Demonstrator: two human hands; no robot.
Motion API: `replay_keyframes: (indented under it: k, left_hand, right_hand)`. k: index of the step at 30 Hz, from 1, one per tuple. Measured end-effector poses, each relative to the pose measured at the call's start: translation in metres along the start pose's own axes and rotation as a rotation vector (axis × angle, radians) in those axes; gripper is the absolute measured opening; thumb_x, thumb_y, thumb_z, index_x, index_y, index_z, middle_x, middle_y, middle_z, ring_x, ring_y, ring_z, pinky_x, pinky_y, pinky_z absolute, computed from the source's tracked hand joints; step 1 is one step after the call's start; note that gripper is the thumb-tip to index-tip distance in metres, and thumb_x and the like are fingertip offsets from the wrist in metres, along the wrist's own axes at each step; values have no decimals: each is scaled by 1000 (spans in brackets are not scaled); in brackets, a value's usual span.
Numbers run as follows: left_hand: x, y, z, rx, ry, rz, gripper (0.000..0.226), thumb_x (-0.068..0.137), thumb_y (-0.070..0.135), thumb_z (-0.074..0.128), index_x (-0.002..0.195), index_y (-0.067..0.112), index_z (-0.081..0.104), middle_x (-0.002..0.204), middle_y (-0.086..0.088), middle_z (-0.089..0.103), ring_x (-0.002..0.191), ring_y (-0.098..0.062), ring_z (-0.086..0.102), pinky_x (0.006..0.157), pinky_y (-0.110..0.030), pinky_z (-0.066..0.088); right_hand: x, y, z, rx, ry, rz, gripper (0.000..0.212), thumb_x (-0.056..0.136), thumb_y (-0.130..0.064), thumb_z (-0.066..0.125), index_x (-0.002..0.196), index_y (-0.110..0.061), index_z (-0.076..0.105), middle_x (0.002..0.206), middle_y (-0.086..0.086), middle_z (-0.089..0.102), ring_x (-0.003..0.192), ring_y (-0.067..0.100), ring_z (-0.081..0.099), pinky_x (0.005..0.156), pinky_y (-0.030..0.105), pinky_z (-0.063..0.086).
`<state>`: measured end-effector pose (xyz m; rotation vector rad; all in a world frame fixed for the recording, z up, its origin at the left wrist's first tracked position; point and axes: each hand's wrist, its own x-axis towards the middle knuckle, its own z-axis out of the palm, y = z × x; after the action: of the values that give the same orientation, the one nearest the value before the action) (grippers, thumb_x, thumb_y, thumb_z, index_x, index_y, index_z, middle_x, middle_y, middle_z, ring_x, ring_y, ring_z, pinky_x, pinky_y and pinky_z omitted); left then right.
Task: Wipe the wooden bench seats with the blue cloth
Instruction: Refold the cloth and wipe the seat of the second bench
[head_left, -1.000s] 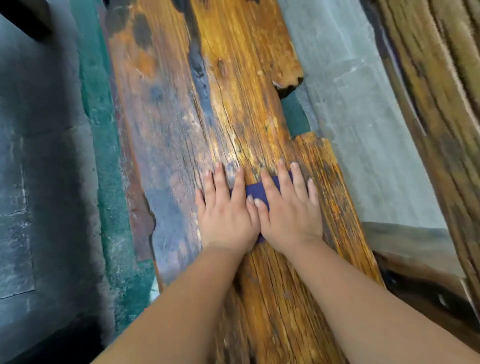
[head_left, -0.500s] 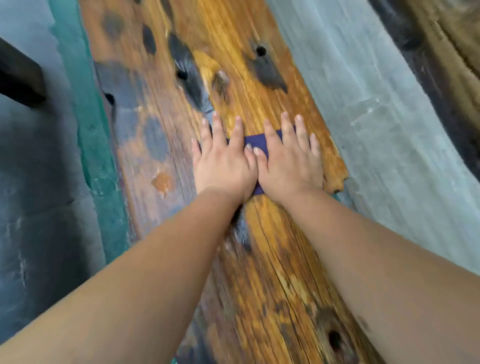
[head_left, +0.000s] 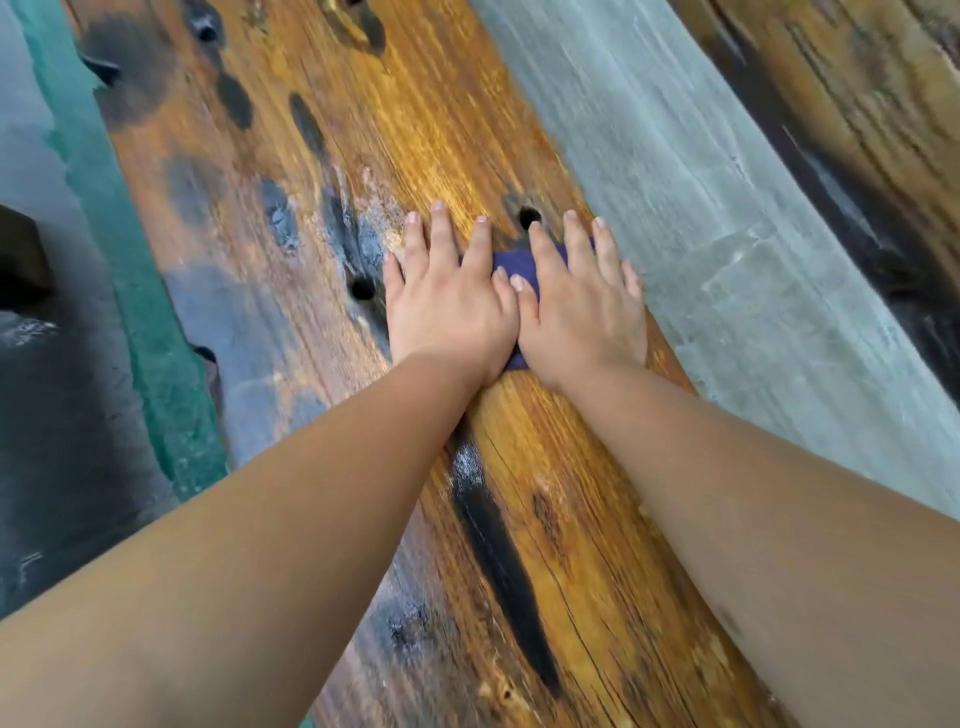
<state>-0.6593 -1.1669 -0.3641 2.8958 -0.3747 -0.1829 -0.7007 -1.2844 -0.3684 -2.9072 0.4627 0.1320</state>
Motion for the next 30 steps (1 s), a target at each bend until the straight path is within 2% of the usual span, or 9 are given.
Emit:
replay_keyframes:
  k: [7,11,19,22,25,28,30]
  left_hand:
    - [-2,0,0,1,1,-2,60,94,46,20,151,31,23,162,-6,10,148,-28,4,119,-47,8]
    - [-32,1,1,-15,-2,-17,58,96,44,22,152,30,22,162,-5,11,148,-27,7,118,-46,9]
    - [-216,-12,7,-11,-30,-124,60,93,41,27,151,23,29,160,-10,19,148,-31,9,118,-47,9]
    - [-290,-23,7,5,-94,-187,62,91,41,27,150,23,31,159,-11,21,147,-31,12,116,-50,16]
    - [-347,-37,2,39,-160,-199,60,94,43,25,150,24,30,159,-11,22,147,-31,15,114,-52,21]
    - [-375,-46,-1,55,-190,-197,59,96,45,21,152,25,25,159,-13,20,147,-31,14,115,-52,16]
    - [-377,-43,-5,18,-156,-182,58,96,43,25,150,22,30,158,-14,23,146,-32,19,115,-51,18]
  right_hand:
    - [0,2,6,14,43,-13,61,95,-57,16,151,-35,26,163,1,15,150,25,6,118,48,15]
    - [-23,6,7,6,26,-67,59,95,-56,18,149,-35,29,163,3,16,150,28,6,118,48,13]
    - [-195,1,8,-47,-110,-167,61,94,-54,19,151,-32,26,163,7,17,149,32,8,118,50,17]
    - [-266,-7,11,-41,-160,-197,60,95,-51,27,151,-31,30,161,8,23,147,33,15,116,51,21]
    - [-321,-18,11,-52,-233,-203,60,95,-51,27,150,-28,34,159,10,28,146,34,19,114,52,24]
    - [-341,-24,13,-90,-257,-192,62,96,-51,15,151,-29,32,162,7,19,149,31,7,117,49,13]
    - [-335,-21,13,-119,-245,-210,62,96,-52,10,152,-31,28,163,4,14,149,29,0,118,49,4]
